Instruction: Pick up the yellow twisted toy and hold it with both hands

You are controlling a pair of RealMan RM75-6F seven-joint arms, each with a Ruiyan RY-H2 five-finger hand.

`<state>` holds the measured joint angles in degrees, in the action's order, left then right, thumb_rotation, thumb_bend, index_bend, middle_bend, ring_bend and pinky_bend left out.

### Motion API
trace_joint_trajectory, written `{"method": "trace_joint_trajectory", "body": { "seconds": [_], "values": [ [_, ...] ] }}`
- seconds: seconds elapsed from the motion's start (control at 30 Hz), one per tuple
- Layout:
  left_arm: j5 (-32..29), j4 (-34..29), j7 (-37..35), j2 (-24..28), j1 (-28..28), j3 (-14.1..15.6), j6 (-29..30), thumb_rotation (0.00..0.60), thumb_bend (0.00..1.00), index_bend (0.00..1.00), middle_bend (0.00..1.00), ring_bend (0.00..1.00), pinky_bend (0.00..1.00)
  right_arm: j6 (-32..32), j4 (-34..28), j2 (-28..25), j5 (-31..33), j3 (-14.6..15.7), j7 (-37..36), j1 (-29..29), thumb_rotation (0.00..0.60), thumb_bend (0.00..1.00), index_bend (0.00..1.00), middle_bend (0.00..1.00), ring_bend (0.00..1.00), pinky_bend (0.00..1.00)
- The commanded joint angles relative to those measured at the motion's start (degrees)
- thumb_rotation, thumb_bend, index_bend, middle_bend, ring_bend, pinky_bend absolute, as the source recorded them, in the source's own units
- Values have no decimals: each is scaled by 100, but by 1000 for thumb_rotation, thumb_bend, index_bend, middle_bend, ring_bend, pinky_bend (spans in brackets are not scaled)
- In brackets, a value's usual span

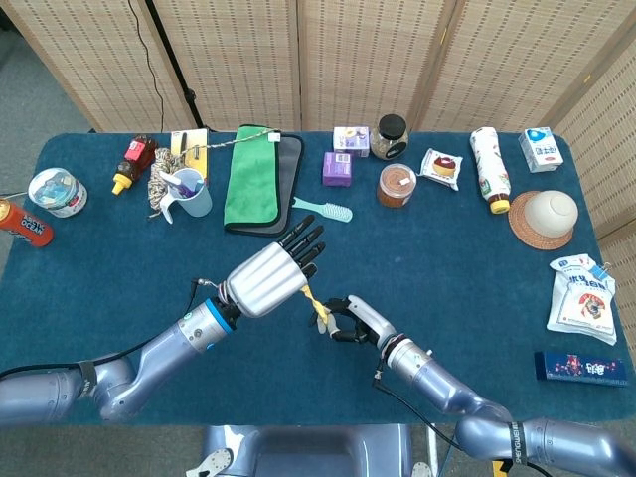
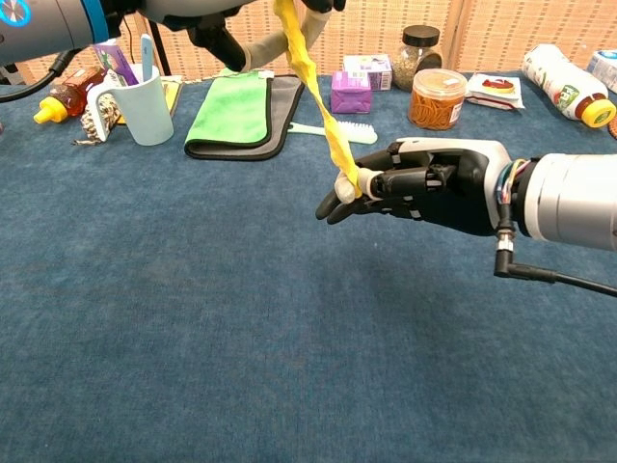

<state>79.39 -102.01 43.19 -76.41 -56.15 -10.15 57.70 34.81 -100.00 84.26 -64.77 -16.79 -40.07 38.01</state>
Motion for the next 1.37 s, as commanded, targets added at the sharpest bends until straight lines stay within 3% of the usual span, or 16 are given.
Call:
{"method": "trace_joint_trajectory", "body": {
  "seconds": [0.03,0.67,1.37],
  "values": [
    [-21,2,-13,18,3,-21,8,600,565,817,251,92,0,3,7,-5,-17,6,-8,-8,600,740,660,415,294,0],
    [-207,13,-319,421,152,-256,252,600,564,817,251,91,0,-25,32,-133,-152,39,-123,-69,600,742,654,415,295,1],
    [-150,144,-586,558,257,-248,335,600,564,817,251,91,0,13,37,-248,-289,64,-287,-137,600,745,651,414,295,1]
  ]
}}
